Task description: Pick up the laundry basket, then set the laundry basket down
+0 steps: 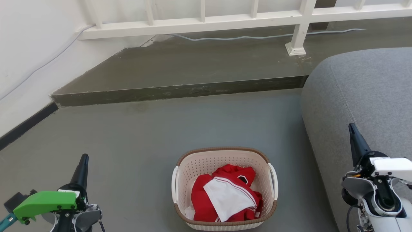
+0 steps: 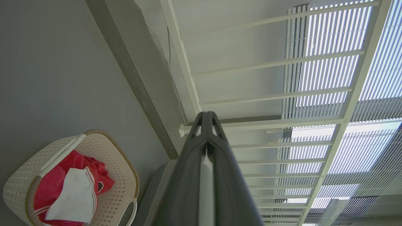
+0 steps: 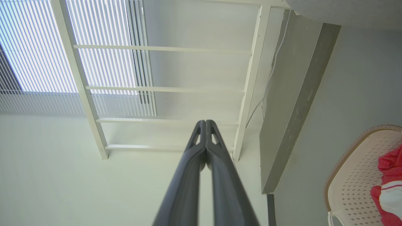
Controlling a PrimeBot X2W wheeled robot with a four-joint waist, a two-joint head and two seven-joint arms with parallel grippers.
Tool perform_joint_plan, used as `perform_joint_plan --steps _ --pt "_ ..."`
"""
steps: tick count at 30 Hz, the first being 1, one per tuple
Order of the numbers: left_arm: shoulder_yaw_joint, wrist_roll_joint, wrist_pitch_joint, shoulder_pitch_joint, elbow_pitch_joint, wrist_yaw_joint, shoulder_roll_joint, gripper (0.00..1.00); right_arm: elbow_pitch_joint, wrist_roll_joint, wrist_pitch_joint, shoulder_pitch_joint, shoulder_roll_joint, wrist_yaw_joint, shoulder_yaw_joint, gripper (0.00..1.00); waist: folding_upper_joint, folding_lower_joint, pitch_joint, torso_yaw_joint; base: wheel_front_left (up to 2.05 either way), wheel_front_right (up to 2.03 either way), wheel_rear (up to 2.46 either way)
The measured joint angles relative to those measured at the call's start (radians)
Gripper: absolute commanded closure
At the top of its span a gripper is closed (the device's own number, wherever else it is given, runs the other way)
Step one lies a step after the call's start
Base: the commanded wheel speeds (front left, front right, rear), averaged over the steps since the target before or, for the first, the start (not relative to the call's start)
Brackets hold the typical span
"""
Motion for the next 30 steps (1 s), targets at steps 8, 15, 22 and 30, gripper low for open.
perform_joint_plan --steps 8,15,22,30 --pt "0.013 -0.089 0.023 0.0 0.003 -0.008 0.0 1.0 -0.004 0.086 0.022 0.003 0.007 0.0 -0.028 1.0 0.0 0.0 -0.003 0.005 0.0 0.0 0.0" --pt "0.013 -0.09 0.023 0.0 0.003 -0.008 0.0 1.0 -0.004 0.086 0.022 0.003 0.009 0.0 -0.029 1.0 0.0 0.0 -0.003 0.005 0.0 0.0 0.0" --pt "0.013 -0.09 0.024 0.0 0.003 -0.008 0.0 1.0 -0.005 0.086 0.022 0.003 0.01 0.0 -0.029 1.0 0.0 0.0 -0.003 0.005 0.0 0.0 0.0" --pt "0.013 -0.09 0.024 0.0 0.003 -0.008 0.0 1.0 -0.005 0.086 0.023 0.003 0.01 0.0 -0.029 1.0 0.0 0.0 -0.003 0.005 0.0 0.0 0.0"
